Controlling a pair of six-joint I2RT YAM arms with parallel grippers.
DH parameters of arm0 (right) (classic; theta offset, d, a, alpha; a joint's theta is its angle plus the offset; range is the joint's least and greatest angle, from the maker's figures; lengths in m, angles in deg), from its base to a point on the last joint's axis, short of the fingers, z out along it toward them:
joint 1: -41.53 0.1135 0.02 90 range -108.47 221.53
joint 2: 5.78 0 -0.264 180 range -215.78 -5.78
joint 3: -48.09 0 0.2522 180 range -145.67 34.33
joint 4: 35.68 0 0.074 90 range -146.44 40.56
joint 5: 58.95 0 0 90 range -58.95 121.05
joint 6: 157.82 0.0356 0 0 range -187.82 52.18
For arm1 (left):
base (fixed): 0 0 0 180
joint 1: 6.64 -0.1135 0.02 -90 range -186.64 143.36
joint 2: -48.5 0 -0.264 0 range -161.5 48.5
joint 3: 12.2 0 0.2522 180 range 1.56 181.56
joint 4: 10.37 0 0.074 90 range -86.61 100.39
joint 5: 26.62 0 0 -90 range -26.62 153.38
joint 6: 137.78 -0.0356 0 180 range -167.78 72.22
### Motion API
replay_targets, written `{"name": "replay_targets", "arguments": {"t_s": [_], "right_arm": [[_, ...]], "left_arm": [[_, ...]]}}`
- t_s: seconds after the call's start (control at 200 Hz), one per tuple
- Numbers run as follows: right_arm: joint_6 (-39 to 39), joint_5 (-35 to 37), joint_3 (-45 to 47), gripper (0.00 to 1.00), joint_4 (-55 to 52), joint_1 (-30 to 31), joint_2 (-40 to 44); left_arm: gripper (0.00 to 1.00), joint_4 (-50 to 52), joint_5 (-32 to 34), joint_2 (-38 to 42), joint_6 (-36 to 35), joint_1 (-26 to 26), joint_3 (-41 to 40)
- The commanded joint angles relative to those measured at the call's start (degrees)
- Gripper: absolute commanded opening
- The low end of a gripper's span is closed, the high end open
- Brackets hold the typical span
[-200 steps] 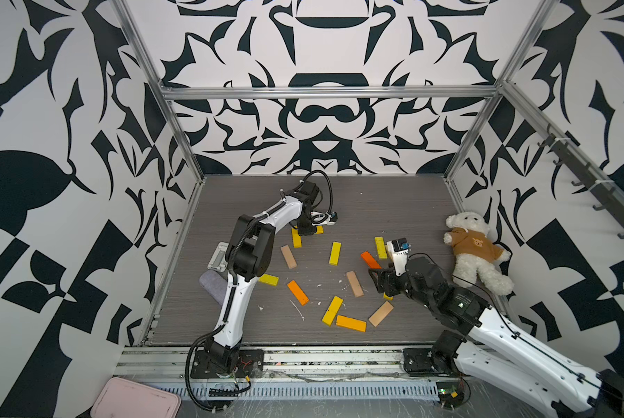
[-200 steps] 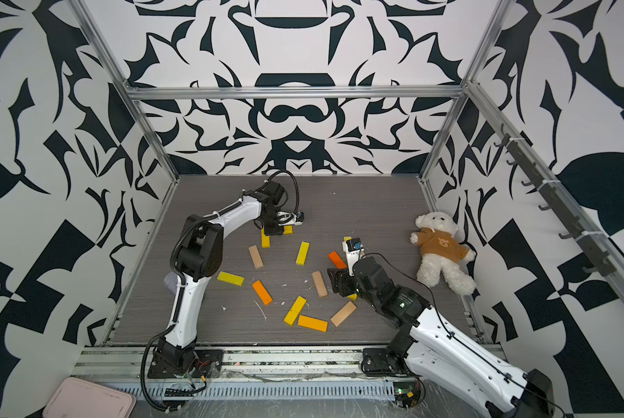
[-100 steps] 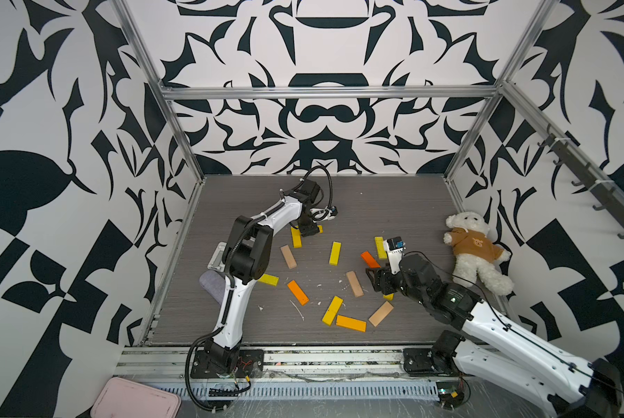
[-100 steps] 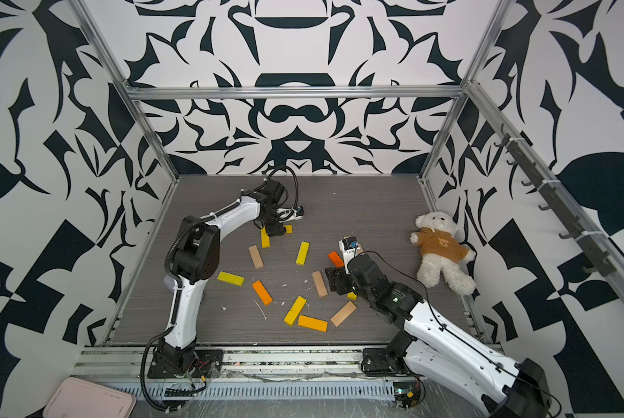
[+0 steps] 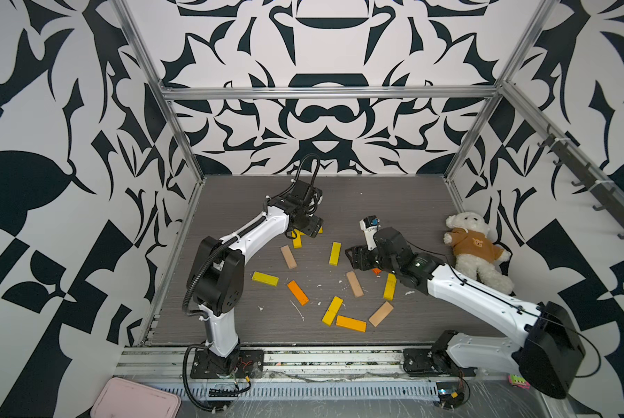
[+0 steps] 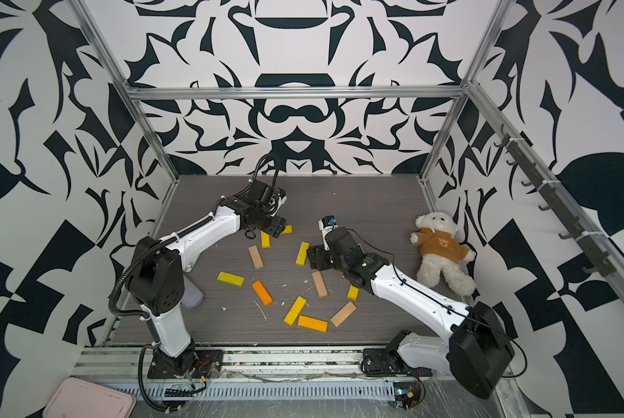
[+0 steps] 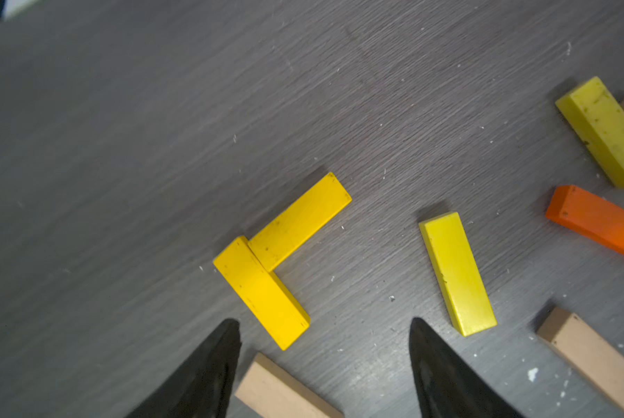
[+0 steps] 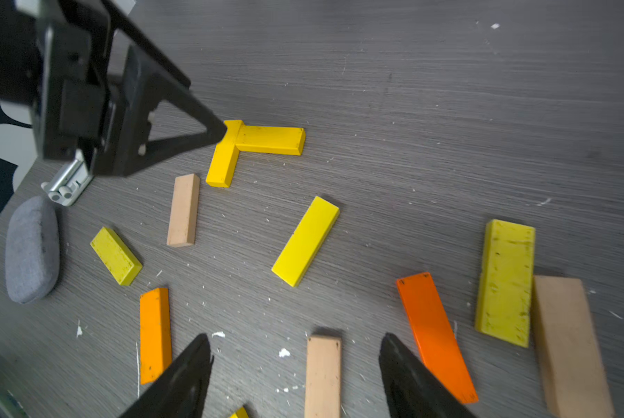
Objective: Assemble the number 8 with building blocks
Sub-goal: Assemble the building block at the center of the board, then adjust the building block at the center of the board.
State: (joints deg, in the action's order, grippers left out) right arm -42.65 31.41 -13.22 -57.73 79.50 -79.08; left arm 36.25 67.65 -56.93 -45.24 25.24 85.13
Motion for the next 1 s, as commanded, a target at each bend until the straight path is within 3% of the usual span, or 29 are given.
{"name": "replay_targets", "arguments": {"t_s": [0.0, 0.145, 0.345, 0.64, 0.995], "right_arm": [[3.09, -6.18, -3.86, 0.70, 6.26, -2.89, -4.67], [5.60, -9.95, -7.48, 0.64, 8.56, -5.54, -12.13], [7.96, -11.24, -12.89, 0.51, 10.08, -6.60, -21.03], [9.84, -10.90, -18.63, 0.45, 11.80, -6.68, -30.52], [11.15, -13.78, -24.79, 0.45, 13.18, -6.69, -39.02]], "left_arm": [[0.75, 0.95, 0.76, 0.44, 16.07, -0.07, -3.90], [0.73, 0.61, 2.61, -0.36, 21.51, -0.16, -6.39], [0.70, 1.37, 4.90, -3.69, 21.90, -0.82, -5.52], [0.65, 0.40, 4.75, -6.06, 19.70, -3.06, -5.04], [0.62, 0.52, 3.18, -9.56, 15.47, -3.14, -2.36]]}}
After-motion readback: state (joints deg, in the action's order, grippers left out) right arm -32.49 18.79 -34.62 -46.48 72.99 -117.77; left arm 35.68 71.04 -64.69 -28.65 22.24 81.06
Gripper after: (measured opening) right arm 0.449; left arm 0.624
